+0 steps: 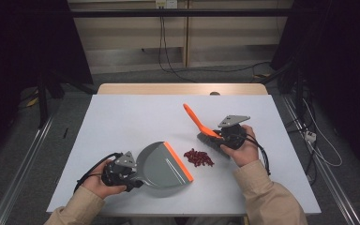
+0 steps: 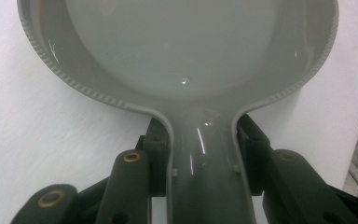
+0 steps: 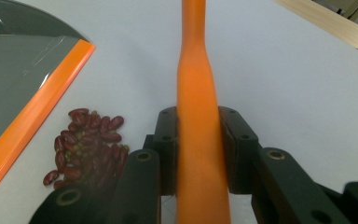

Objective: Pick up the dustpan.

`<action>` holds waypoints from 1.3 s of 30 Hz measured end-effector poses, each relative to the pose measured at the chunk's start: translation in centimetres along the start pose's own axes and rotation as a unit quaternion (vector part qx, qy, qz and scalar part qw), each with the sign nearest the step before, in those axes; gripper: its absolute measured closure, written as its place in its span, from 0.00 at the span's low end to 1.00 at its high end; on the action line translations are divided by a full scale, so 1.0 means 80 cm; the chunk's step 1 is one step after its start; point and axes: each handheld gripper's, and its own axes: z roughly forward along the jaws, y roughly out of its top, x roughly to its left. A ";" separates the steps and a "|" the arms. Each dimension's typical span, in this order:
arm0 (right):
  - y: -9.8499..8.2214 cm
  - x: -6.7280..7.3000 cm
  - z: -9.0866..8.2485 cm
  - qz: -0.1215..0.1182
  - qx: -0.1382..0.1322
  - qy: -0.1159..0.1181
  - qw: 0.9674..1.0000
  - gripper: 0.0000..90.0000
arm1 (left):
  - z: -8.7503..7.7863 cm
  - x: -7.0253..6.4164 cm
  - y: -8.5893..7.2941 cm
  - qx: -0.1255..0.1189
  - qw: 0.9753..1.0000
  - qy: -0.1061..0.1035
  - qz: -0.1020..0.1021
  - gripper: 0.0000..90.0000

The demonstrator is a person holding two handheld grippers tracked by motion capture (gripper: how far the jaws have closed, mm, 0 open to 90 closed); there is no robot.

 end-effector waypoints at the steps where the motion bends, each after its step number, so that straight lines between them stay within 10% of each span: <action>1: 0.000 0.001 -0.001 0.000 0.004 -0.004 1.000 0.79 | 0.004 -0.003 0.002 -0.013 1.000 -0.004 -0.014 0.71; 14: -0.010 0.024 -0.008 0.028 -0.002 -0.043 0.999 0.79 | 0.017 -0.003 0.004 -0.006 1.000 -0.008 0.004 0.70; 24: -0.013 0.018 -0.009 0.094 -0.014 -0.043 0.995 0.79 | 0.007 -0.001 -0.006 -0.030 0.999 -0.005 -0.022 0.54; 39: -0.016 0.040 -0.009 0.096 -0.025 -0.056 0.994 0.79 | 0.000 0.001 -0.009 -0.037 0.999 -0.005 -0.032 0.58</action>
